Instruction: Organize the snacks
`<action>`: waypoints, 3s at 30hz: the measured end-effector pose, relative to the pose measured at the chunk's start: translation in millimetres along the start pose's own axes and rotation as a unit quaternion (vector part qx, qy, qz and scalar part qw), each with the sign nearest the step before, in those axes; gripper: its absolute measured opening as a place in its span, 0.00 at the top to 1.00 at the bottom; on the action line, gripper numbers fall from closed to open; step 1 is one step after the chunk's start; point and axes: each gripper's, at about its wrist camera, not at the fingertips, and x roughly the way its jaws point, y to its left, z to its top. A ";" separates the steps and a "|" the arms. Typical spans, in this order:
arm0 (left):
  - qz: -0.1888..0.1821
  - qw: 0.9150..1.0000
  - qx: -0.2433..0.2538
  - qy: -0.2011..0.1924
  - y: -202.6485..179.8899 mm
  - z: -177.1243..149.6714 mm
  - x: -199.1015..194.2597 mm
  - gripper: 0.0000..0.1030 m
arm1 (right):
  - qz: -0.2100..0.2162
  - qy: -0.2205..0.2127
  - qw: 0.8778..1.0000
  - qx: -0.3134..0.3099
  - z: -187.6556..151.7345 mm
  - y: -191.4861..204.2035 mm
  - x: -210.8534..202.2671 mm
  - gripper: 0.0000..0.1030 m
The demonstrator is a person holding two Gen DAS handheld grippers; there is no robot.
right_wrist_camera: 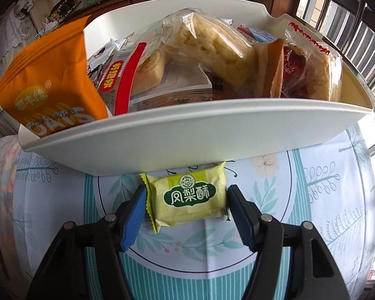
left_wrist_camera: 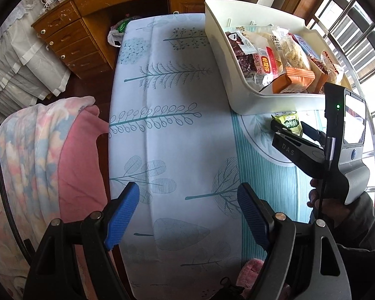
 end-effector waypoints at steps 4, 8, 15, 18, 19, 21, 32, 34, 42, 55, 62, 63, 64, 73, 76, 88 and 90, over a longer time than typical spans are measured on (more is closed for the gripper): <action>-0.006 1.000 -0.003 -0.005 -9.0 1.4 -4.8 0.23 | 0.005 0.007 1.000 -0.004 5.5 -13.6 -8.6 0.39; -0.016 1.000 -0.005 -0.013 -24.7 4.0 -11.1 0.23 | 0.013 0.008 1.000 -0.008 4.7 -29.6 -23.4 0.39; -0.036 0.999 -0.010 -0.020 -62.7 7.1 -18.3 0.23 | 0.016 -0.001 1.000 -0.023 5.5 -47.8 -60.4 0.39; -0.037 0.999 -0.013 -0.024 -79.8 6.7 -22.8 0.23 | 0.017 -0.011 0.999 -0.034 8.6 -57.6 -80.9 0.39; -0.037 0.999 -0.015 -0.026 -84.6 5.9 -24.7 0.23 | 0.018 -0.012 0.999 -0.037 10.4 -63.1 -85.1 0.39; -0.036 0.999 -0.022 -0.030 -92.3 4.3 -27.9 0.23 | 0.021 -0.019 0.999 -0.042 15.5 -74.1 -95.4 0.39; -0.003 0.994 -0.095 -0.054 -128.2 -10.8 -46.4 0.23 | 0.052 -0.104 0.988 -0.102 51.9 -113.1 -135.1 0.39; 0.010 0.992 -0.108 -0.063 -131.4 -20.1 -55.5 0.23 | 0.064 -0.126 0.983 -0.114 56.5 -118.0 -136.9 0.39; 0.062 0.979 -0.170 -0.093 -132.0 -70.1 -91.5 0.23 | 0.085 -0.198 0.965 -0.148 63.7 -127.5 -114.3 0.38; 0.072 0.972 -0.146 -0.168 -108.2 -70.9 -137.7 0.23 | 0.056 -0.204 0.965 -0.155 59.8 -129.6 -122.7 0.07; 0.042 0.973 -0.081 -0.210 -86.1 -72.7 -168.8 0.22 | 0.022 -0.189 0.974 -0.124 42.8 -138.9 -172.3 0.06; 0.037 0.974 -0.069 -0.212 -84.7 -73.4 -171.9 0.21 | 0.022 -0.183 0.976 -0.117 38.3 -141.1 -180.8 0.06; 0.032 0.975 -0.058 -0.213 -82.9 -74.1 -175.6 0.18 | 0.023 -0.174 0.978 -0.109 33.2 -143.0 -189.0 0.06; -0.022 0.985 0.005 -0.173 -94.9 -83.5 -180.0 0.17 | 0.022 -0.114 0.991 -0.070 -32.6 -139.5 -259.2 0.06; -0.023 0.987 -0.002 -0.156 -110.3 -91.5 -180.5 0.17 | 0.042 -0.090 0.993 -0.056 -54.0 -139.2 -275.2 0.05; -0.004 0.978 -0.026 -0.206 -163.5 -120.0 -213.4 0.01 | 0.080 -0.058 0.994 -0.055 -85.9 -156.5 -326.5 0.04; 0.011 0.975 -0.031 -0.218 -171.4 -126.7 -216.9 0.01 | 0.088 -0.047 0.994 -0.047 -87.3 -163.1 -330.8 0.04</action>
